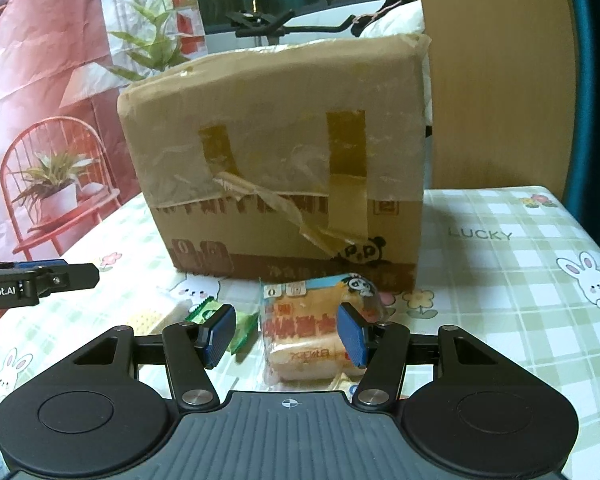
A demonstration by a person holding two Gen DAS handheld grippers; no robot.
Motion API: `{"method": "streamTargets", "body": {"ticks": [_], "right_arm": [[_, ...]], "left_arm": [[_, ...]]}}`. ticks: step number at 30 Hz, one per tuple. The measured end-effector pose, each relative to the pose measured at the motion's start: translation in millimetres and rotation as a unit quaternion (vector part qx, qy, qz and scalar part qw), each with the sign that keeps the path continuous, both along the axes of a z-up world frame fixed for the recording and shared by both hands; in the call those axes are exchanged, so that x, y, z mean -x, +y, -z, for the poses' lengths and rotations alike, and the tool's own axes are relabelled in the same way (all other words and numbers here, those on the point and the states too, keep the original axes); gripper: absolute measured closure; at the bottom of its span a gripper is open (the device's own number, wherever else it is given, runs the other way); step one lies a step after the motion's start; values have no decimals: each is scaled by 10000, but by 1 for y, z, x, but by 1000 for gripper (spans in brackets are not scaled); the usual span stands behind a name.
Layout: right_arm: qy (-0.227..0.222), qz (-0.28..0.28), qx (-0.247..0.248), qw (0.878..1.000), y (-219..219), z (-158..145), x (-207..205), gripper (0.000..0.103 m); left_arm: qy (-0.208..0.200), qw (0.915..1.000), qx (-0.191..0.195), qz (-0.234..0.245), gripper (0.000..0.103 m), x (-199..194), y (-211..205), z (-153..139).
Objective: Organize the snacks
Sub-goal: 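Reach the right tool to the green sachet and close on it, then grasp the white cracker packet with the left tool while the right tool holds the green sachet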
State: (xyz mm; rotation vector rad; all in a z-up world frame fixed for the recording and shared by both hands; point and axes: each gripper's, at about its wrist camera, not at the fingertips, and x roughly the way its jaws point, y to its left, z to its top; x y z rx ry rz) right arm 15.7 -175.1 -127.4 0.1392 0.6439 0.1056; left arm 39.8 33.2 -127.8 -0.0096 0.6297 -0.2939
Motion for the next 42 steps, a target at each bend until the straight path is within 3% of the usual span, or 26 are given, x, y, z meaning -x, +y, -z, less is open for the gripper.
{"method": "streamTargets", "body": {"ticks": [13, 17, 20, 24, 27, 32, 35, 37, 39, 42], "right_arm": [[154, -228, -5, 9996, 6, 10, -7, 51], [261, -675, 143, 9973, 19, 10, -24, 52], [371, -1253, 625, 9895, 41, 12, -46, 53], [502, -2059, 1161, 9704, 69, 19, -73, 54], [655, -2385, 1453, 9580, 83, 26, -88, 54], [1023, -2357, 1429, 9558, 85, 41, -106, 51], [1017, -2303, 1279, 9593, 81, 47, -101, 50], [1000, -2224, 1192, 9625, 79, 48, -98, 54], [1017, -2109, 1107, 9659, 77, 48, -94, 67], [1008, -1816, 1057, 9725, 77, 50, -89, 68]], "left_arm": [[296, 9996, 17, 44, 48, -7, 10, 15], [505, 9986, 39, 116, 48, -16, 11, 23], [597, 9981, 34, 148, 48, -22, 11, 30], [714, 9973, 150, 23, 48, -33, 16, 35], [766, 9969, 202, -39, 48, -40, 18, 38], [810, 9964, 257, -44, 48, -45, 17, 42], [777, 9967, 233, -7, 48, -45, 16, 44], [767, 9969, 189, -3, 48, -46, 15, 46], [754, 9970, 177, -14, 48, -46, 14, 47], [689, 9975, 137, -50, 48, -44, 15, 45]]}}
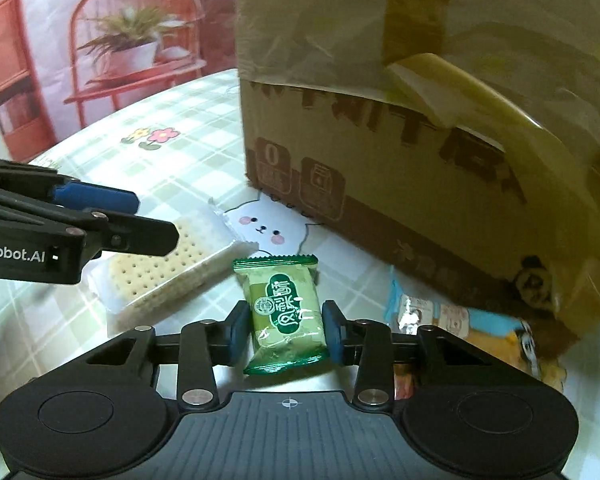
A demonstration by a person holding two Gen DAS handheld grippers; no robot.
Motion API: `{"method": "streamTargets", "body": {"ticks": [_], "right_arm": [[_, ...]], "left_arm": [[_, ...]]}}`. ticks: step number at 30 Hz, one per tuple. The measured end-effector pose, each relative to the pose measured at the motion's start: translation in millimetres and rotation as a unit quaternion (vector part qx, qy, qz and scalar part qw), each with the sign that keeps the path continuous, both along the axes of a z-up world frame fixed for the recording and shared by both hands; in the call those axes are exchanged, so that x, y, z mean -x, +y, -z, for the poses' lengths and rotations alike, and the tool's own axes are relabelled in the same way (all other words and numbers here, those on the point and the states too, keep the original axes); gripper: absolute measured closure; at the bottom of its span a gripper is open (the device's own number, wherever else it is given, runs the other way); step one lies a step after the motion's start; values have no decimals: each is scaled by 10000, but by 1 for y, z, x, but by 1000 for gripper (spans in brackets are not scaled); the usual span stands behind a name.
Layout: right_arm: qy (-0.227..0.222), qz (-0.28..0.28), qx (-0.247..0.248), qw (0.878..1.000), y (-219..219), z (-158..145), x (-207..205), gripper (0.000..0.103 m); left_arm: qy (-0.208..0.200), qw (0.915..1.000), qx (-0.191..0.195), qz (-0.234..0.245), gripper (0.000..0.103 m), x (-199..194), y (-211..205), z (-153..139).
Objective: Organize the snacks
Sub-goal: 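Grasp the white cracker packet with the left tool while the right tool holds the green sachet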
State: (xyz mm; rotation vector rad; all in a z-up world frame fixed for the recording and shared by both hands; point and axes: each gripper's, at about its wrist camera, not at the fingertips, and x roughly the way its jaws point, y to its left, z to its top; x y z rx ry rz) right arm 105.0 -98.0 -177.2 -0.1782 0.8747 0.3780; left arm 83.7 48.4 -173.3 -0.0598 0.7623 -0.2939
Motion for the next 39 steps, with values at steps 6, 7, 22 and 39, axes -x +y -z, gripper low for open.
{"method": "streamTargets", "body": {"ticks": [6, 7, 22, 39], "right_arm": [[-156, 739, -222, 9969, -10, 3, 17, 69], [-181, 848, -201, 9960, -12, 4, 20, 69], [-344, 1339, -187, 9902, -32, 6, 36, 69], [-374, 1322, -207, 9903, -31, 7, 38, 69]], "left_arm": [[-75, 10000, -33, 0, 47, 4, 1, -2], [-89, 10000, -43, 15, 47, 5, 0, -2], [80, 9990, -170, 415, 30, 4, -13, 14], [7, 9972, -506, 546, 30, 6, -19, 28]]}}
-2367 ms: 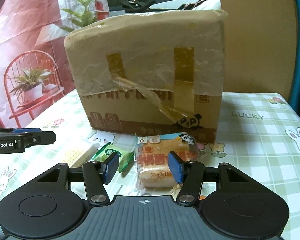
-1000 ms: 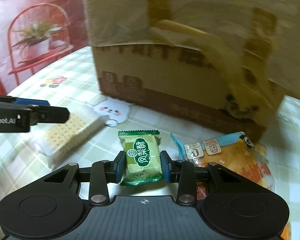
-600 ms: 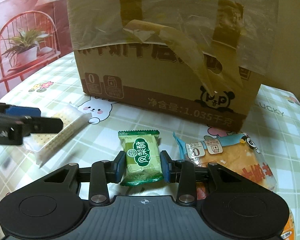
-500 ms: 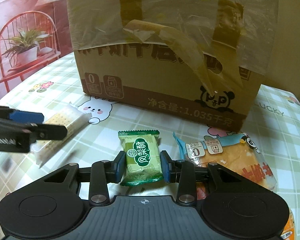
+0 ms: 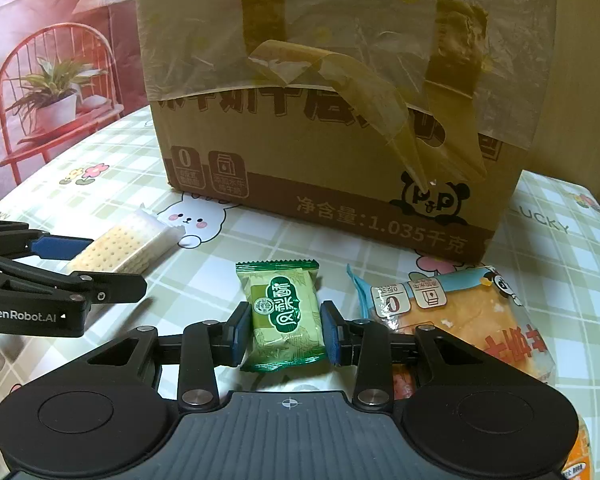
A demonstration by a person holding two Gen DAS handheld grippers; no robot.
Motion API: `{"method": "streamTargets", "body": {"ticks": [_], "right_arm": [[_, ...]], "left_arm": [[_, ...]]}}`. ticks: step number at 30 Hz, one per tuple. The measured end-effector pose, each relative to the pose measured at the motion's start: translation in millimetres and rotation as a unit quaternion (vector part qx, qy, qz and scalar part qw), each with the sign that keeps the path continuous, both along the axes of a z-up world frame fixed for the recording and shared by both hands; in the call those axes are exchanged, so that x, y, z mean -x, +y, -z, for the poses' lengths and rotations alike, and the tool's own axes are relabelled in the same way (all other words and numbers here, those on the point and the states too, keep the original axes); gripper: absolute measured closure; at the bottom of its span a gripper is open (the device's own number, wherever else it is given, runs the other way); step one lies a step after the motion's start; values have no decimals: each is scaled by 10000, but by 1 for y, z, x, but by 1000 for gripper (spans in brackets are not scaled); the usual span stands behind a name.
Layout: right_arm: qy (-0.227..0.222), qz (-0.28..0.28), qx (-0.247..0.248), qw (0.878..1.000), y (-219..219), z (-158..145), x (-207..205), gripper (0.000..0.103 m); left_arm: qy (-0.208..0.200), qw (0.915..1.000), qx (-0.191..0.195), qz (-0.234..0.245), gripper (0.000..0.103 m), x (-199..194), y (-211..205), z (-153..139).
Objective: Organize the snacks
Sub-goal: 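Grasp the white cracker packet with the left tool while the right tool holds the green sachet, then carry the cracker packet and green sachet over the box and open both tools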
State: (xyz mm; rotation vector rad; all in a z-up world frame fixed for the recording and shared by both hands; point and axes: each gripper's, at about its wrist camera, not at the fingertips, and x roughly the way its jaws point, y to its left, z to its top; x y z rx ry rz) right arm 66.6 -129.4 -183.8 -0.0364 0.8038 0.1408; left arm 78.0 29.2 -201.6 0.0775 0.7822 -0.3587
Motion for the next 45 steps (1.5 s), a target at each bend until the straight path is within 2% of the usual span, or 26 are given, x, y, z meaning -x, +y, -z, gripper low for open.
{"method": "streamTargets", "body": {"ticks": [6, 8, 9, 13, 19, 32, 39, 45], "right_arm": [[4, 7, -7, 10000, 1, 0, 1, 69], [1, 4, -2, 10000, 2, 0, 1, 69], [0, 5, -3, 10000, 2, 0, 1, 68], [-2, -6, -13, 10000, 3, 0, 0, 69], [-46, 14, -414, 9991, -2, -5, 1, 70], [-733, -107, -536, 9958, -1, -46, 18, 70], [-989, -66, -507, 9938, -7, -65, 25, 70], [-1206, 2, -454, 9917, -14, -81, 33, 70]], "left_arm": [[-19, 9999, 15, -109, 32, -4, 1, 0], [-53, 9999, -25, -162, 43, -5, 1, -1], [-93, 9998, -57, -169, 55, -4, 1, -1], [-72, 9997, 100, -187, 55, -2, 5, -2], [-438, 9985, 223, -257, 55, 15, 6, -22], [-893, 9936, 514, -465, 55, 33, 10, -58], [-1050, 9915, 581, -509, 55, 35, 11, -68], [-1344, 9880, 587, -488, 55, 33, 8, -84]]}}
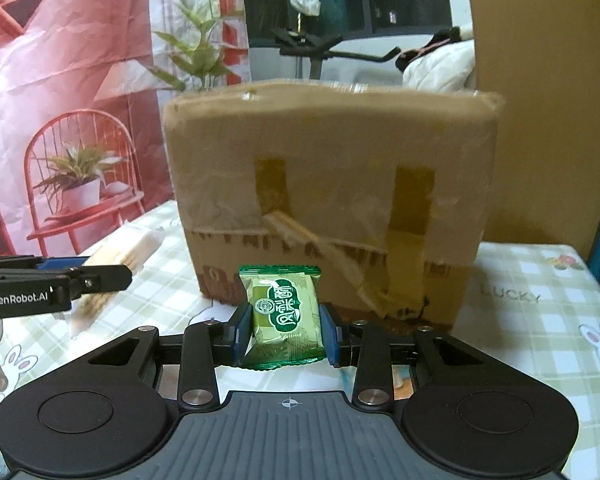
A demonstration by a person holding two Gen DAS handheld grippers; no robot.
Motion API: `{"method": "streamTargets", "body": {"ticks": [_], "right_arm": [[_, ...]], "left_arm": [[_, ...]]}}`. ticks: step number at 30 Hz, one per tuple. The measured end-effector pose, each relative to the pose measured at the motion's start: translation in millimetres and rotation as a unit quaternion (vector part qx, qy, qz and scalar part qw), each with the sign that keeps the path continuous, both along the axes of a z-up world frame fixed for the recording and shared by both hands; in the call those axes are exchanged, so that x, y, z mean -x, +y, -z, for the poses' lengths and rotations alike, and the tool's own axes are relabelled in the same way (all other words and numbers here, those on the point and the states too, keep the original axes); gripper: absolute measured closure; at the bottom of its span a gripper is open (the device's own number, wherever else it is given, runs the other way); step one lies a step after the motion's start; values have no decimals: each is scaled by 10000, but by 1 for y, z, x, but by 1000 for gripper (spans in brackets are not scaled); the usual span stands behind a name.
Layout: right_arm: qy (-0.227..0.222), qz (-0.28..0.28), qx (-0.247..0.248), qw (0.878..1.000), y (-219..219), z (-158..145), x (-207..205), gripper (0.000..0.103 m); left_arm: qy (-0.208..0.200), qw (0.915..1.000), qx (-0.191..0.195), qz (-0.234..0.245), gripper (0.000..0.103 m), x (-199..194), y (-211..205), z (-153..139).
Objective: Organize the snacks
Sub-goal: 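Carry the cracker packet and green sachet over the box and open both tools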
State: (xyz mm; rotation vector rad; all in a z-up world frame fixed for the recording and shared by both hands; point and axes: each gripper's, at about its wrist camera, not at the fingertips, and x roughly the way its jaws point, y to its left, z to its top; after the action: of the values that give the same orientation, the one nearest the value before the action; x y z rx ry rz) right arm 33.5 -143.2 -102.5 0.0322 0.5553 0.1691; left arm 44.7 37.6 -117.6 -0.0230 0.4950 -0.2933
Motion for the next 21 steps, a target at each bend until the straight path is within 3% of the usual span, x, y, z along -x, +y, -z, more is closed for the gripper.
{"method": "streamTargets", "body": {"ticks": [13, 21], "right_arm": [[-930, 183, 6, 9955, -24, -61, -2, 70], [-1298, 258, 37, 9912, -43, -96, -45, 70]], "left_arm": [[-666, 9975, 153, 185, 55, -12, -14, -50], [-1053, 9935, 158, 394, 55, -45, -36, -85]]}}
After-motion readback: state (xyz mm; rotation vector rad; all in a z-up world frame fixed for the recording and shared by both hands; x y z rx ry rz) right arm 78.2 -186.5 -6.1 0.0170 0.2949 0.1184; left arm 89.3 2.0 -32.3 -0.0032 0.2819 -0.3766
